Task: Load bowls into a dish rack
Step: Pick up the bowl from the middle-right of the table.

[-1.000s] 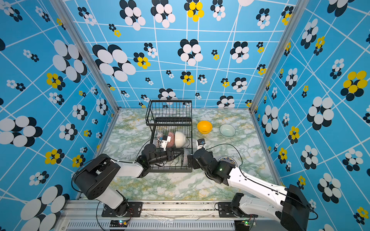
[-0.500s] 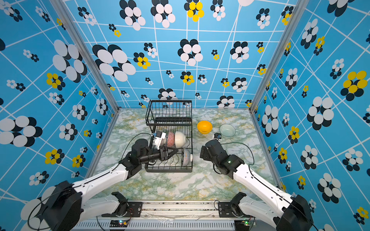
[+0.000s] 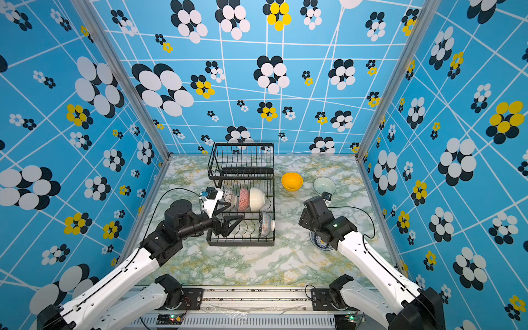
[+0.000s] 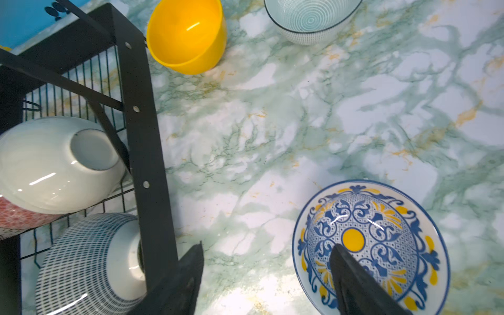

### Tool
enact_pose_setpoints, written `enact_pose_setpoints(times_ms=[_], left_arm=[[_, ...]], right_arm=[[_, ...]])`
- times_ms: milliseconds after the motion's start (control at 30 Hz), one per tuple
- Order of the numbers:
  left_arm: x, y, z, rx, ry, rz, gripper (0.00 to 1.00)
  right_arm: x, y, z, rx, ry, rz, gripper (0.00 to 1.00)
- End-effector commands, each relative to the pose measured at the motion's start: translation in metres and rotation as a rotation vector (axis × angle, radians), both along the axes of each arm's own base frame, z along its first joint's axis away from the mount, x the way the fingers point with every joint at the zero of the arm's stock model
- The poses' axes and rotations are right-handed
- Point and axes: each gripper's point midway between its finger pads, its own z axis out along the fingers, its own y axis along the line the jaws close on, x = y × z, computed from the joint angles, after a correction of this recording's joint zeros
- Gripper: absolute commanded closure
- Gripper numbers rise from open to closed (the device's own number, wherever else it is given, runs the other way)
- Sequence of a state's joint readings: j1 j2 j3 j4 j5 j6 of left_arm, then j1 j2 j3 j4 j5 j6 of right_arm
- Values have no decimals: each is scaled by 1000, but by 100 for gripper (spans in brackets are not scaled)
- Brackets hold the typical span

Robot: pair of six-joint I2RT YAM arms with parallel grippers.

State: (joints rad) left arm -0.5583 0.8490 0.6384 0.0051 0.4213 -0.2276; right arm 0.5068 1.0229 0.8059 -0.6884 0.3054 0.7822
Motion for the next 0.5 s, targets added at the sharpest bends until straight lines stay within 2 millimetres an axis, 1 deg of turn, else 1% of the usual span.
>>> enact_pose_setpoints(times_ms=[0,67,133,167,233,267,300,367,433,467], left_arm=[[0,5,-10,-1,32,12,1],[-4,2,-9,-32,79,-6,1],[-5,1,-5,-81,168,13,1],[-8,-1,-1,-100,199,-9,1],[-19,-10,12,-117,216,-115,1],[-27,-15,18,-102,196,-184,1],[-30,-18,20,-99,195,-211,1],[-33,-20,22,-115,182,-235,1],[-32,-18,26,-146,153,-219,1],[-31,-17,27,-163,136,-209,1]], right_arm=[[-17,-15,-4,-8,76,-104,27],[-26,-23,-11,-12,98,-150,31],[-36,-36,-10,-44,106,-204,33],[-41,-45,-7,-67,102,-234,33],[-46,-58,3,-87,83,-280,33],[-48,-63,6,-91,81,-299,33],[-51,-69,6,-90,87,-323,33],[-61,-77,0,-64,111,-382,34],[-71,-79,-12,2,126,-442,35],[-76,-78,-16,41,127,-469,37]])
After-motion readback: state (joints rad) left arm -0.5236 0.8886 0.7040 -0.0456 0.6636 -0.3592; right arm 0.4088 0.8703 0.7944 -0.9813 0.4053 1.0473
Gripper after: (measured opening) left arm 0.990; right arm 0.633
